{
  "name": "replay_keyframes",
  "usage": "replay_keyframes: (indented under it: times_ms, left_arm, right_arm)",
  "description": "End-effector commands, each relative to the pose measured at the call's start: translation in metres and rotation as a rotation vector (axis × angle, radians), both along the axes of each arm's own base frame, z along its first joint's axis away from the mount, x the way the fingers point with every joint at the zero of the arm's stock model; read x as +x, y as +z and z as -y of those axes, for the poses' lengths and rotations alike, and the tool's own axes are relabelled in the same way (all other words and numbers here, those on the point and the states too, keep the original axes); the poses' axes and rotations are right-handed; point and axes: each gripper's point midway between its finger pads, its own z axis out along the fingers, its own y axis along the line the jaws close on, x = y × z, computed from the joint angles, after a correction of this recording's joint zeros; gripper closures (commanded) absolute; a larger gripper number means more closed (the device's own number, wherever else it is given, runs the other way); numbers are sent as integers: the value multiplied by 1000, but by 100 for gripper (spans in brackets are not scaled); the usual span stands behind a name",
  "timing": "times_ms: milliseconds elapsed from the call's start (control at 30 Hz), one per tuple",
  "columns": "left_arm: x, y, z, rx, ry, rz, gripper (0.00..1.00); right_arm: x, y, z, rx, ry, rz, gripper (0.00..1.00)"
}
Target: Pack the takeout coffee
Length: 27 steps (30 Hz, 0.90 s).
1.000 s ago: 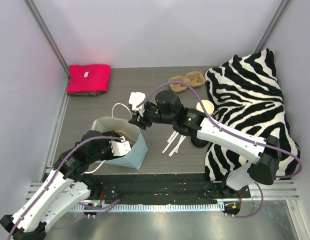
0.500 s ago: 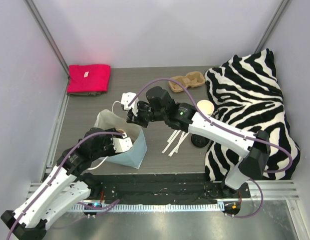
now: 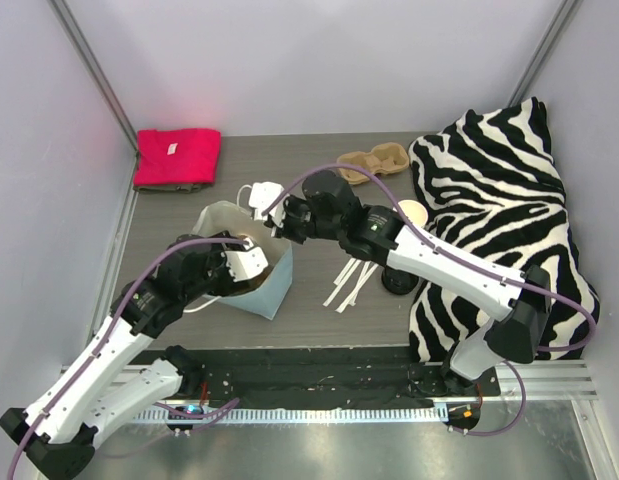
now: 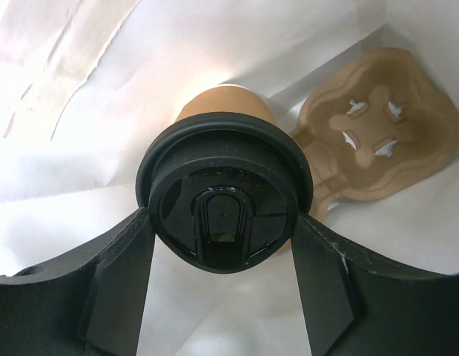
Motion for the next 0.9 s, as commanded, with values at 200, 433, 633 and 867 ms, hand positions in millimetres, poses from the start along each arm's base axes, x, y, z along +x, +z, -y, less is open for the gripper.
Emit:
replay_keyframes:
  times_ms: [200, 433, 633, 867]
  left_arm:
    - [4, -4, -14, -73, 167, 11, 72]
    - [3, -46, -22, -111, 280, -26, 72]
    - [8, -45, -12, -166, 300, -57, 72]
    - [5, -48, -11, -132, 235, -30, 71]
  right_arm:
    - [14, 40, 19, 16, -17, 314, 99]
    - [2, 53, 17, 54, -15, 447, 99]
    - [3, 45, 22, 49, -63, 398, 99]
    - [14, 22, 22, 44, -61, -86, 66]
